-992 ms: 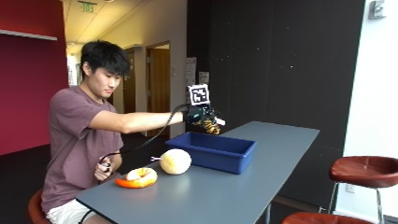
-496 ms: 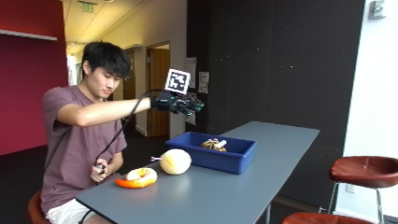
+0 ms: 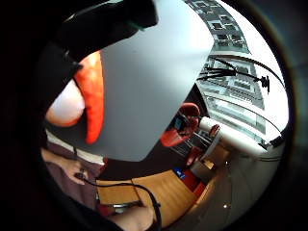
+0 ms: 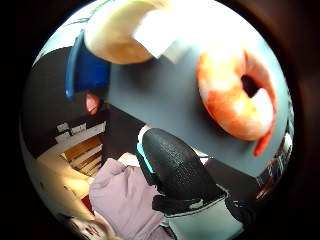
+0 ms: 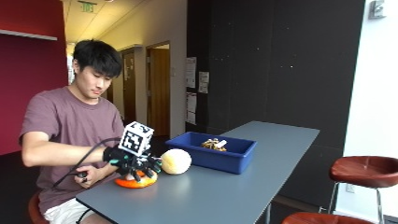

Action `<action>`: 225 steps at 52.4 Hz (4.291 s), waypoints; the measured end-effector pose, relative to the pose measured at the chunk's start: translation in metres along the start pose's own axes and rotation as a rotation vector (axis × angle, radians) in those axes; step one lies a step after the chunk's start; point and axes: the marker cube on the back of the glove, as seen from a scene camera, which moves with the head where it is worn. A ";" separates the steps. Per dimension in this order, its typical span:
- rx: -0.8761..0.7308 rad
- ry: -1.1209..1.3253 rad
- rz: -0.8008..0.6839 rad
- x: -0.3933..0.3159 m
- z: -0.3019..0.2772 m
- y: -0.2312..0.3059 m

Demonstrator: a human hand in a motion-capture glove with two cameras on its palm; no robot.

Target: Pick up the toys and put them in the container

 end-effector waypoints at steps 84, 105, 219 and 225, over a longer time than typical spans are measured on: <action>0.651 0.000 -0.288 -0.243 -0.264 -0.012; 0.222 0.120 -0.346 -0.298 -0.157 -0.107; 0.502 -0.145 -0.055 -0.137 -0.268 -0.147; 0.506 0.064 -0.220 -0.178 -0.277 -0.162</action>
